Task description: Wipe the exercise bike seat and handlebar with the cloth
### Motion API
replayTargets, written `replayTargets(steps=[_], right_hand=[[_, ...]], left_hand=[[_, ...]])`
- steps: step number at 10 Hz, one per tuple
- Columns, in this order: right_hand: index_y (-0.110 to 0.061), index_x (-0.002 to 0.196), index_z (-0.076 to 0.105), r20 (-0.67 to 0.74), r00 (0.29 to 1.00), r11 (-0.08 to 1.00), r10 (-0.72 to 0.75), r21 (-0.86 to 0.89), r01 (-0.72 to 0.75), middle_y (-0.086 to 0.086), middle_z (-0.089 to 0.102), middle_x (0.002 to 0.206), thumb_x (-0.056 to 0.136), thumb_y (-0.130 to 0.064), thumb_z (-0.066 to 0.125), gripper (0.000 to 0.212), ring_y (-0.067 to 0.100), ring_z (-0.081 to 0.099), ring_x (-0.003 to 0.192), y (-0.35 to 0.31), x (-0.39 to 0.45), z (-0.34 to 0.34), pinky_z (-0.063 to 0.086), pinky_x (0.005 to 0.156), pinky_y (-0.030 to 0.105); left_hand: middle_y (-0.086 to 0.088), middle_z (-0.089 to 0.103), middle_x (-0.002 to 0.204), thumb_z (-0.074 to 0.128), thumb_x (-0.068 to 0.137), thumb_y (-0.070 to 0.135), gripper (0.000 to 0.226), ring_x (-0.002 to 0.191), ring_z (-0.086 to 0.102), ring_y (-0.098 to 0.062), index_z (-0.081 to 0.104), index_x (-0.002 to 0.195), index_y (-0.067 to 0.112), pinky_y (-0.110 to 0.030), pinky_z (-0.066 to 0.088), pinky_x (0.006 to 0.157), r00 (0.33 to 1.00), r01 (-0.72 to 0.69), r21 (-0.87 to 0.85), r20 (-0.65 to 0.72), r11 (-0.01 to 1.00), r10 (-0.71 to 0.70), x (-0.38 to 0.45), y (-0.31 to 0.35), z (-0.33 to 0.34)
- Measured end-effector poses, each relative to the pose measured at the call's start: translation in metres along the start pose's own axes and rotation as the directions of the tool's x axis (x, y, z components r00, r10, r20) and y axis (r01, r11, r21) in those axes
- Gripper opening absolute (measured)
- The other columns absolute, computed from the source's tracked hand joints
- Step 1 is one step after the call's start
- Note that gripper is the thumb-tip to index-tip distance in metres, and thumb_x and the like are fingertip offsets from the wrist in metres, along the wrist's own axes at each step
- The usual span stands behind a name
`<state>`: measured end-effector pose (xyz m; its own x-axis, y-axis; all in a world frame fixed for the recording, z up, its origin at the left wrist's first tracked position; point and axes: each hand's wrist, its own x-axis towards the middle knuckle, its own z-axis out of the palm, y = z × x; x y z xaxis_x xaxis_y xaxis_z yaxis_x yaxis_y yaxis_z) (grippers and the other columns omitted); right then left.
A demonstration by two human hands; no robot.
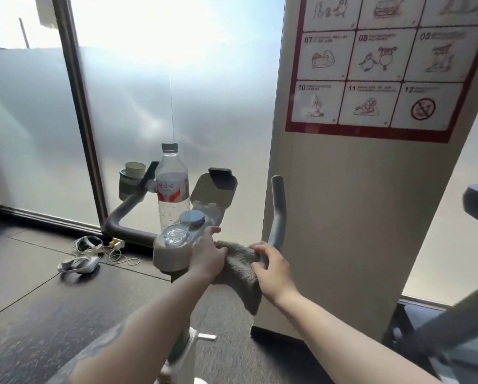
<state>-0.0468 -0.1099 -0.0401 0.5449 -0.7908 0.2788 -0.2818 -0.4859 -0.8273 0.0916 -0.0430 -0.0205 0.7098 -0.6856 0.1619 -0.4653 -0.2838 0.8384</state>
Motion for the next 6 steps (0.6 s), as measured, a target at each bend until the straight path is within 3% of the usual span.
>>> replayTargets(steps=[1,2,3,5,6], right_hand=[[-0.017,0.117,0.059,0.007,0.996,0.973,-0.084,-0.213,0.083,-0.004,0.052,0.132,0.084,-0.002,0.056,0.036,0.018,0.053,0.116,0.002,-0.008,-0.005,0.039,0.094,0.021],[-0.037,0.136,0.037,0.115,0.993,0.894,-0.039,-0.439,0.086,-0.017,0.019,0.155,0.088,-0.014,0.051,0.055,0.026,0.056,0.115,0.006,-0.023,-0.009,0.047,0.095,0.037],[-0.043,0.144,0.015,0.175,0.983,0.796,0.046,-0.601,0.07,-0.017,-0.006,0.158,0.086,-0.017,0.049,0.072,0.027,0.058,0.107,0.005,-0.028,-0.009,0.05,0.081,0.036],[-0.042,0.147,-0.001,0.158,0.953,0.7,0.259,-0.711,-0.073,-0.004,-0.008,0.16,0.086,-0.025,0.047,0.079,0.028,0.051,0.119,-0.005,-0.027,-0.019,0.045,0.086,0.036],[-0.032,0.149,0.01,0.171,0.925,0.611,0.341,-0.788,-0.08,-0.001,0.005,0.159,0.087,-0.026,0.045,0.072,0.027,0.048,0.126,-0.018,-0.032,-0.033,0.042,0.089,0.036]], left_hand=[[-0.013,0.043,0.123,0.051,0.086,0.006,0.048,0.113,0.05,-0.03,0.046,0.129,0.027,-0.041,0.044,0.099,0.989,-0.093,0.289,0.138,0.953,0.054,-0.004,-0.01,0.002],[-0.011,0.035,0.127,0.041,0.088,0.004,0.058,0.109,0.054,-0.033,0.038,0.137,0.034,-0.045,0.048,0.093,0.984,-0.125,0.417,0.169,0.9,0.058,-0.01,-0.024,0.004],[-0.009,0.036,0.126,0.042,0.086,0.012,0.058,0.115,0.049,-0.031,0.035,0.138,0.036,-0.046,0.047,0.093,0.979,-0.165,0.502,0.188,0.849,0.079,-0.003,-0.025,0.003],[-0.011,0.037,0.132,0.031,0.089,0.027,0.05,0.121,0.043,-0.032,0.038,0.138,0.035,-0.045,0.038,0.104,0.907,-0.25,0.633,0.418,0.733,-0.052,0.025,-0.003,-0.009],[-0.013,0.032,0.144,0.031,0.092,0.039,0.052,0.127,0.041,-0.03,0.031,0.143,0.028,-0.042,0.037,0.102,0.901,-0.282,0.678,0.43,0.679,-0.055,0.022,0.024,-0.01]])
